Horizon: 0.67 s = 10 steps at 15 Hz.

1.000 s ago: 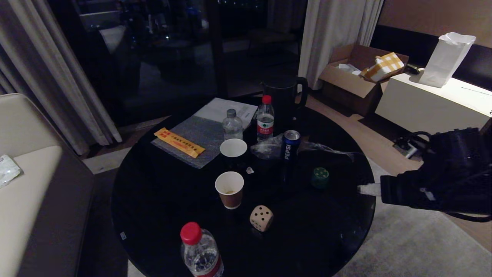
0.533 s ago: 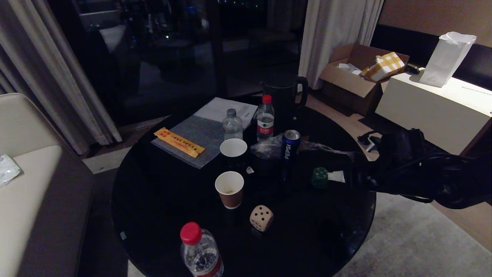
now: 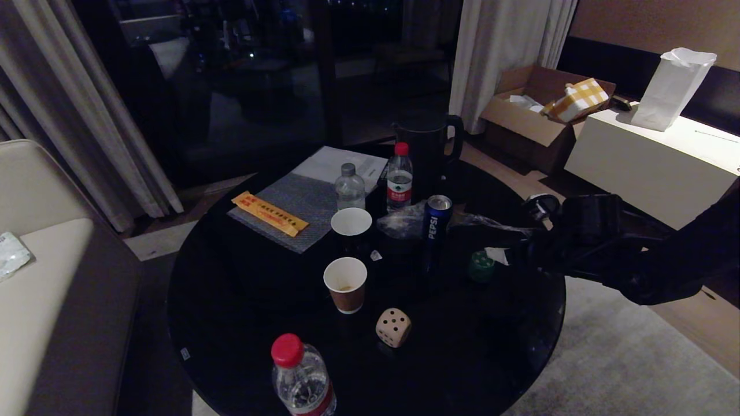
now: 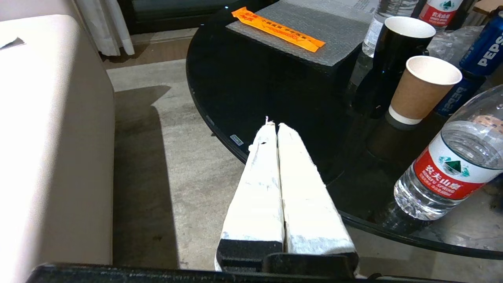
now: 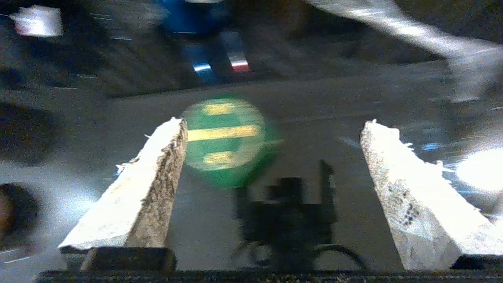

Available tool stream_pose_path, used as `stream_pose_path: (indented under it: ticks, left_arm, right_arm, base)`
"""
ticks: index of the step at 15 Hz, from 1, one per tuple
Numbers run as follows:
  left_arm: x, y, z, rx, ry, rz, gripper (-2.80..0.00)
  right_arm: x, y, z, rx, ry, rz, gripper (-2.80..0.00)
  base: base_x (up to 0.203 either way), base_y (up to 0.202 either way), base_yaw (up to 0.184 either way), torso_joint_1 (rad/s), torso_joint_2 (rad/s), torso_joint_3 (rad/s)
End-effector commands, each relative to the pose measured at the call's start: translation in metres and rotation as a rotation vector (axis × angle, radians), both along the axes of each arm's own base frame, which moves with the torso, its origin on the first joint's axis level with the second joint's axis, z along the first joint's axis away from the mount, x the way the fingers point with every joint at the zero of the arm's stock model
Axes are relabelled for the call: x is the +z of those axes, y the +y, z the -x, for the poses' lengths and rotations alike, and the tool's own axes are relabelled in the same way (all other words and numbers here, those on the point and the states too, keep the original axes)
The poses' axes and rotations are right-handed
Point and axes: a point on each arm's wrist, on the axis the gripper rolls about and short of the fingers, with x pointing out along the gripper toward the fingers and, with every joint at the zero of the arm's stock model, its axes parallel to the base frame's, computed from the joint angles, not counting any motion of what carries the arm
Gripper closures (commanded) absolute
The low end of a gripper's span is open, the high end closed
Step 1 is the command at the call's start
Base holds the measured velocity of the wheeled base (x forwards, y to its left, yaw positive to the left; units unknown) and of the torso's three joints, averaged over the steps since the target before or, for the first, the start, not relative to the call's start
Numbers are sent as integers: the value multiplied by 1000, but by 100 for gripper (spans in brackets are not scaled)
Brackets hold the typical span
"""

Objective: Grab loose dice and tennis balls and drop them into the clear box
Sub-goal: Pick up toys out of the box

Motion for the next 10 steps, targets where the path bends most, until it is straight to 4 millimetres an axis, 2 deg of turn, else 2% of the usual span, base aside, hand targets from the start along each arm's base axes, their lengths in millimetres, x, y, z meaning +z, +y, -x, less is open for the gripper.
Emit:
stream_pose_path:
  ticks: [1,6,10]
  left_arm:
    - [0,0,0,0,3,1,0]
    - [0,0,0,0,3,1,0]
    - [0,0,0,0,3,1,0]
  right_arm:
    - [-9,-9,-7,13,0,15,-280]
    - [-12,-13,-2,271,20,-115,-280]
    - [-34,-18,-4,333,34,-54,-280]
  base:
    - [0,0,0,0,0,0]
    - [0,0,0,0,0,0]
    - [0,0,0,0,0,0]
